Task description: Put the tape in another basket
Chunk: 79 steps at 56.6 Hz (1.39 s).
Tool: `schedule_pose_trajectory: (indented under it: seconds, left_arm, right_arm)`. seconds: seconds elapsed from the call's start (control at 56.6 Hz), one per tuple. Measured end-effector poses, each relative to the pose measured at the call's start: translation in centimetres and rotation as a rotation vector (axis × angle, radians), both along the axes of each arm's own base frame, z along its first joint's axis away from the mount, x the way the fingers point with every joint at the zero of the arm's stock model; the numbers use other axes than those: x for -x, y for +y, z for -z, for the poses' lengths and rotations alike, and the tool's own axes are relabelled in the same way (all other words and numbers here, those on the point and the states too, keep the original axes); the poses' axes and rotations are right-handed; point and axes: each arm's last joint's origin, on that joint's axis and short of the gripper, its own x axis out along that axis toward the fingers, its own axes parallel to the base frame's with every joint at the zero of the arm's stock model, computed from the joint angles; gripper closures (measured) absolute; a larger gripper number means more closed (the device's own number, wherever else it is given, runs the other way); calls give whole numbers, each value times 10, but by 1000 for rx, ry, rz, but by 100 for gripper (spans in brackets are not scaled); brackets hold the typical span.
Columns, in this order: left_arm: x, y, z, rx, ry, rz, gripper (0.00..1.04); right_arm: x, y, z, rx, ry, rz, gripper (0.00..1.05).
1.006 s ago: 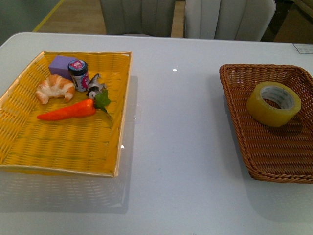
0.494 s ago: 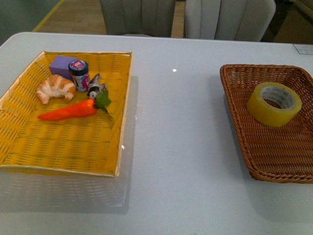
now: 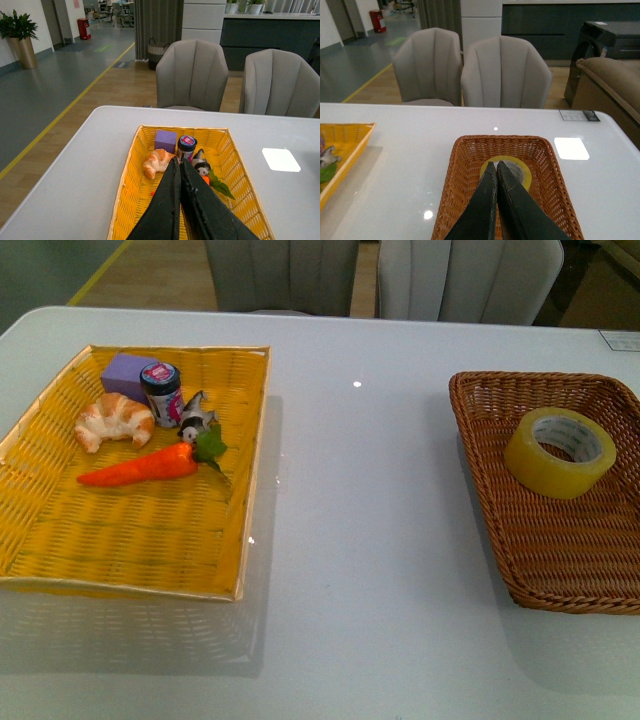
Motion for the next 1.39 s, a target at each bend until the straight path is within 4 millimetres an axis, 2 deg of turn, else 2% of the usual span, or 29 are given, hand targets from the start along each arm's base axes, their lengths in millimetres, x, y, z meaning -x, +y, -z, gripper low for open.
schedule_pose_trajectory:
  seconds: [0.9,1.024,1.307,1.342,1.395]
  left_arm:
    - [0,0,0,0,0,0,103]
    - [0,0,0,0,0,0,103]
    - [0,0,0,0,0,0,103]
    - [0,0,0,0,0,0,103]
    - [0,0,0,0,0,0,99]
  right_arm:
    - [27,1,-3,0,-13,0,103]
    - [37,1,0,0,-1,1,103]
    - [38,1,0,0,-8,1,103]
    - [38,1,0,1,-8,2,101]
    - [38,1,0,2,-8,2,91]
